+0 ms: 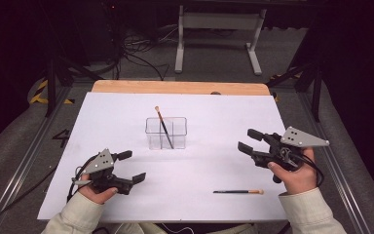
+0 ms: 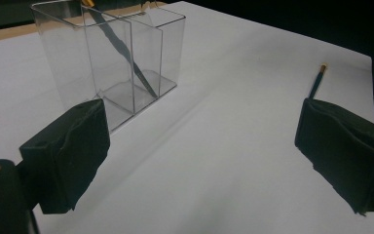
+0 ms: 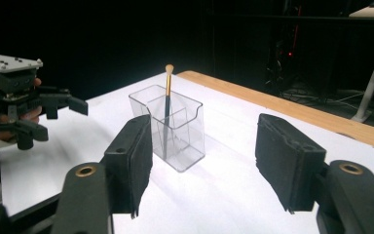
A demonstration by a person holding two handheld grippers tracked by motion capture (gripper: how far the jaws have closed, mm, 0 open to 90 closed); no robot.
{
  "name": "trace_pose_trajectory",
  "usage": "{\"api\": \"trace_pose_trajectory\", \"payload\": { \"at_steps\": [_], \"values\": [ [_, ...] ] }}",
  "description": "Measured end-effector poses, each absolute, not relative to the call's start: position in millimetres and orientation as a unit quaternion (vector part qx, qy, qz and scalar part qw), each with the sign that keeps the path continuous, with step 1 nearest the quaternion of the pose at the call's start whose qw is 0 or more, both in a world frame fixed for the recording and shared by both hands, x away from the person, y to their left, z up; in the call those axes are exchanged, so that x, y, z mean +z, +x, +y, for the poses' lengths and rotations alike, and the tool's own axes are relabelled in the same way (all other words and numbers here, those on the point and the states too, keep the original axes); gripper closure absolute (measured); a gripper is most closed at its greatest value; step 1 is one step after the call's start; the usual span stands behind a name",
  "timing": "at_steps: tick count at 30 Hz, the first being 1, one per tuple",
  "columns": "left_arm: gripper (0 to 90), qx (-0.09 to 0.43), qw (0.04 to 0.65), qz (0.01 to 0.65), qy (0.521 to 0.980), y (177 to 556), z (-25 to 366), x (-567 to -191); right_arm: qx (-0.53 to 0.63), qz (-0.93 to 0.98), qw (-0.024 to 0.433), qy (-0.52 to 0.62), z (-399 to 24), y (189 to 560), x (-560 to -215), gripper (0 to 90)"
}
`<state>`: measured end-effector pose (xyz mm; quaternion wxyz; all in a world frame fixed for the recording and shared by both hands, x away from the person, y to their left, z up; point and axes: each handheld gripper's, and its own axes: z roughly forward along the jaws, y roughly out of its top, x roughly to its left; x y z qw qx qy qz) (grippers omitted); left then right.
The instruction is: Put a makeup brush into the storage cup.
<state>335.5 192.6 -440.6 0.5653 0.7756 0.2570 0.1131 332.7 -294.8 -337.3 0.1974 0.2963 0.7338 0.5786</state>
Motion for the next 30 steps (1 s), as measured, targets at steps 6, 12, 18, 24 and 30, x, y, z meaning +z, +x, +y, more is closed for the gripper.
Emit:
{"api": "trace_pose_trajectory", "payload": {
  "at_steps": [6, 12, 18, 24, 30],
  "values": [
    [6.4, 0.111, 0.565, 0.258, 0.776, 335.5, 192.4, -440.0, 0.557, 0.753, 0.198, 0.286, -300.6, 330.6, -332.3, 40.8],
    [6.6, 0.114, 0.564, 0.254, 0.778, 335.6, 191.8, -440.1, 0.529, 0.778, 0.191, 0.279, -305.4, 329.8, -330.5, 41.2],
    [6.3, 0.12, 0.564, 0.251, 0.777, 335.8, 191.5, -439.1, 0.509, 0.796, 0.185, 0.272, -309.0, 329.0, -332.1, 44.4],
    [7.2, 0.158, 0.546, 0.233, 0.789, 335.2, 187.9, -439.8, 0.503, 0.802, 0.176, 0.269, -310.8, 328.8, -334.6, 45.2],
    [8.4, 0.143, 0.545, 0.234, 0.792, 335.2, 185.8, -439.6, 0.496, 0.809, 0.174, 0.263, -315.3, 329.1, -334.5, 46.6]
  ]
}}
